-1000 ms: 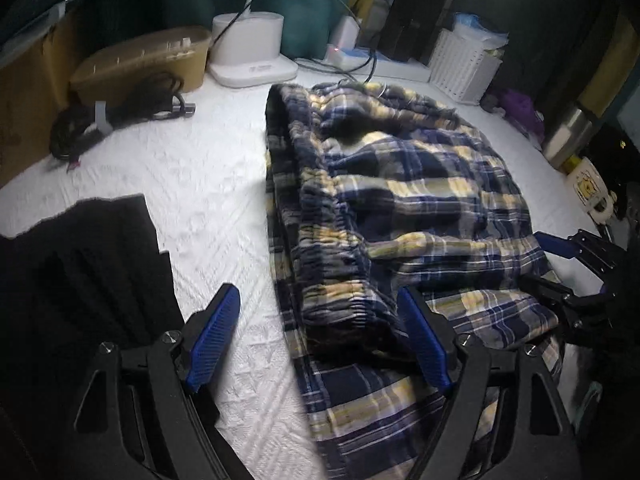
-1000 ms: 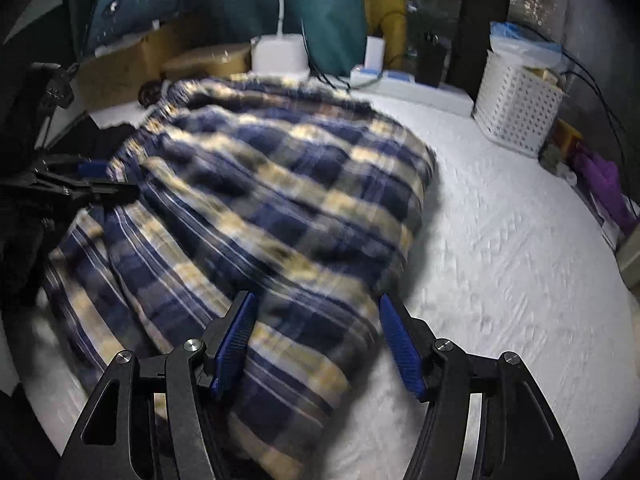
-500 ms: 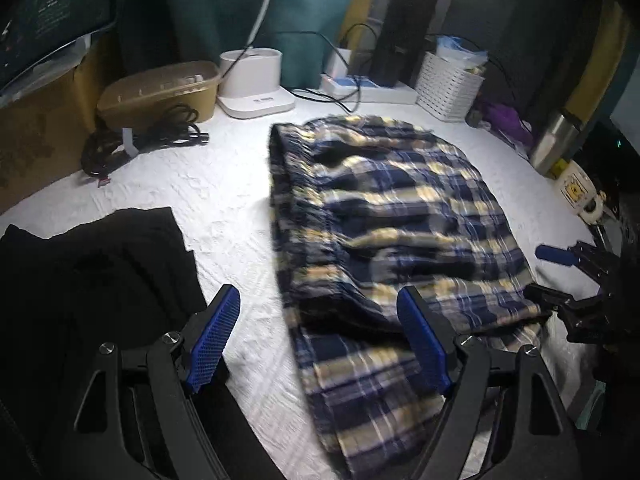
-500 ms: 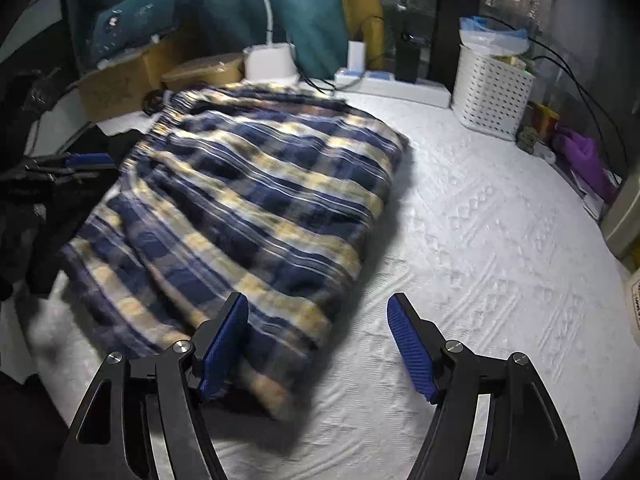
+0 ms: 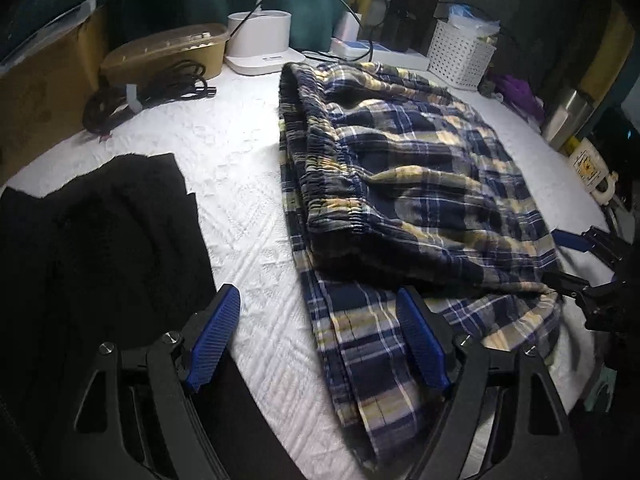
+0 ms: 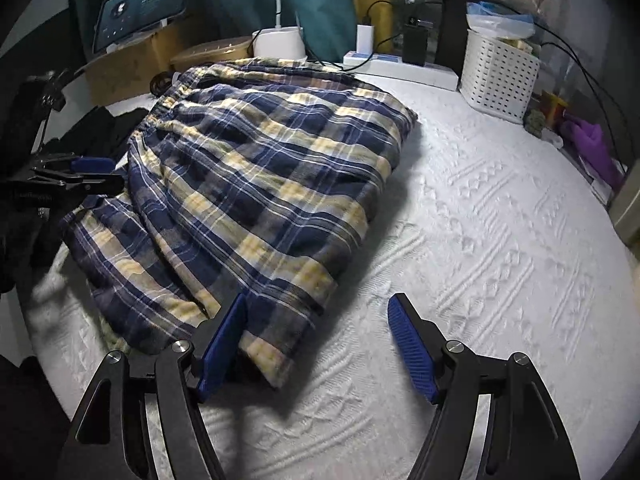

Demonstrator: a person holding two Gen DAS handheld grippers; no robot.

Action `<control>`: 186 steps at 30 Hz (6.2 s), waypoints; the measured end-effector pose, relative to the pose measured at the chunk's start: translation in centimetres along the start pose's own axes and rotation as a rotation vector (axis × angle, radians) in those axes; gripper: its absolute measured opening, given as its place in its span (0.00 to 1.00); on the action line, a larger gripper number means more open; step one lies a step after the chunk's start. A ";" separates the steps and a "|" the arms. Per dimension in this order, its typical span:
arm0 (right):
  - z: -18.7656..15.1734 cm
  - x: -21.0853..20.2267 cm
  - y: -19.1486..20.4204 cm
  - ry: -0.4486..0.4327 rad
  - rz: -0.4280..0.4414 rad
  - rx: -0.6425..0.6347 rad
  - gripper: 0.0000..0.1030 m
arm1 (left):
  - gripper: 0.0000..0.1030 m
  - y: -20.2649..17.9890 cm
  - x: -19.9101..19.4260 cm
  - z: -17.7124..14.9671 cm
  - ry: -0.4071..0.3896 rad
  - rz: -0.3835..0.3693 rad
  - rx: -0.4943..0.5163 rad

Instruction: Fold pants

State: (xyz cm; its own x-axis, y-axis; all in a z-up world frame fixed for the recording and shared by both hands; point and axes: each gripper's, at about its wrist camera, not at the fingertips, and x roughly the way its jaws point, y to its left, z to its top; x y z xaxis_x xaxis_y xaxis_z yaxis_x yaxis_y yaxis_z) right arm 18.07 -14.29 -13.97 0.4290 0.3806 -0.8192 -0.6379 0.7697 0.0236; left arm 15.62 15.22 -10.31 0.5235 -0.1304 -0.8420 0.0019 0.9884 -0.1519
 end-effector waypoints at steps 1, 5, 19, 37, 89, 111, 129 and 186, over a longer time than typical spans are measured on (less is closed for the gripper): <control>0.1 -0.3 -0.3 -0.011 -0.002 0.009 0.72 | 0.78 0.1 -0.3 0.1 -0.005 -0.007 -0.006; 1.0 -1.2 -1.8 -0.054 -0.005 0.059 0.72 | 0.78 0.1 -1.5 1.0 -0.046 -0.011 0.002; 6.4 0.5 -4.0 -0.142 0.024 0.101 0.72 | 0.78 -0.7 1.5 8.7 -0.105 -0.030 0.078; 11.7 7.3 -6.5 -0.090 0.069 0.151 0.72 | 0.79 0.7 7.8 12.4 -0.006 -0.054 0.071; 12.6 7.6 -5.7 -0.079 0.163 0.143 0.86 | 0.75 -0.9 7.8 11.7 -0.002 -0.154 0.105; 14.0 2.6 -1.7 -0.205 0.184 0.004 0.18 | 0.31 -5.4 0.3 10.0 -0.217 -0.144 0.197; 12.1 -10.8 4.1 -0.453 0.165 -0.117 0.18 | 0.31 -6.5 -12.4 5.1 -0.514 -0.060 0.211; 14.3 -6.3 20.8 -0.432 0.358 -0.316 0.18 | 0.31 6.3 -22.7 -6.5 -0.619 0.161 0.032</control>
State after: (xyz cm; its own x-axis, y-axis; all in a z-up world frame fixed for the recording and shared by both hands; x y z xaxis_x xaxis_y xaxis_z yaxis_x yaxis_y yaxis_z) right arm 11.22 6.67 -0.15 0.3318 0.8087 -0.4858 -0.9187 0.3940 0.0283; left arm -1.77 23.90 4.53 0.9144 0.0798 -0.3968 -0.0974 0.9949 -0.0244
